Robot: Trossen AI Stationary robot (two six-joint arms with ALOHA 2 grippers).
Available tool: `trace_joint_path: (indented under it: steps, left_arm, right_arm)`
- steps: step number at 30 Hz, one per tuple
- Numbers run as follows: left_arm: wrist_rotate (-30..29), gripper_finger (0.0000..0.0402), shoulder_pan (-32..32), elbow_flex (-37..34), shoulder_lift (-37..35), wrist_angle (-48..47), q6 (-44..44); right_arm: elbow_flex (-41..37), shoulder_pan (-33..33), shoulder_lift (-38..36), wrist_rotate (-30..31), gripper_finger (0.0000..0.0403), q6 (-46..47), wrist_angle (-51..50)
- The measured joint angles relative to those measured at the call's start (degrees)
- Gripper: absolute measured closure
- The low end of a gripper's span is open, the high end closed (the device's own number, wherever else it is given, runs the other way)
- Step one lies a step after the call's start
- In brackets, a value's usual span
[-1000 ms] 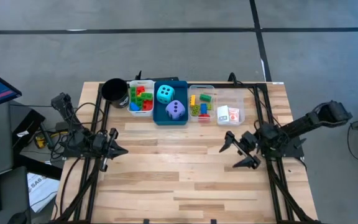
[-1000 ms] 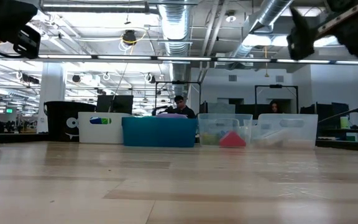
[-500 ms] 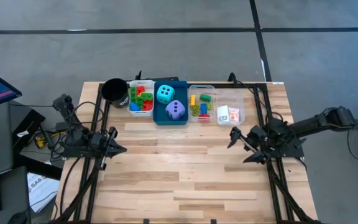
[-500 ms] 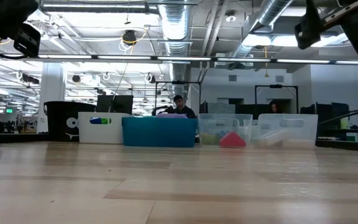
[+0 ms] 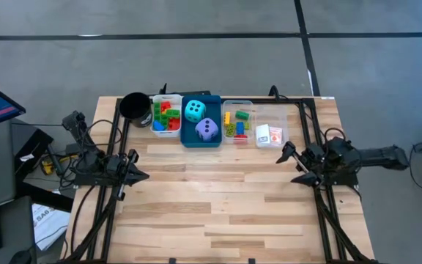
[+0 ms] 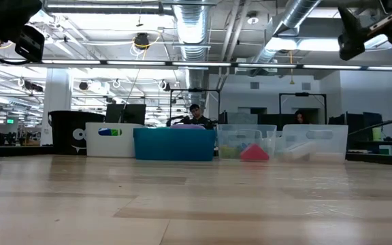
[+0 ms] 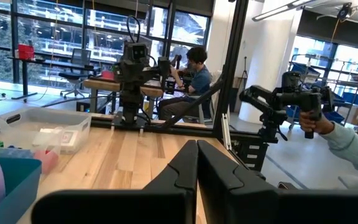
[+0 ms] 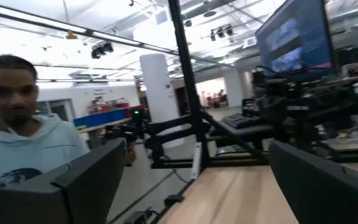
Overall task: Pick & Place Toys
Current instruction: Return to Home Position
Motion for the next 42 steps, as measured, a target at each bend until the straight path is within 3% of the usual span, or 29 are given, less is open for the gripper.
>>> trace_joint_path:
  steps: [5, 17, 42]
  left_arm:
    - [0.0, 0.0401, 0.0, 0.0, 0.0, -0.6, 0.4]
    - [-1.6, 0.0401, 0.0, 0.0, 1.7, -2.0, 0.2]
    - [-2.2, 0.0401, 0.0, 0.0, 13.0, -1.9, 2.1]
  right_arm:
    - [0.0, 1.5, -8.9, 4.8, 0.0019, -3.3, -10.8]
    - [0.0, 1.9, -6.6, 12.4, 0.0019, -4.5, -22.4]
    - [-0.1, 1.9, -6.6, 12.7, 0.0019, -4.4, -24.2]
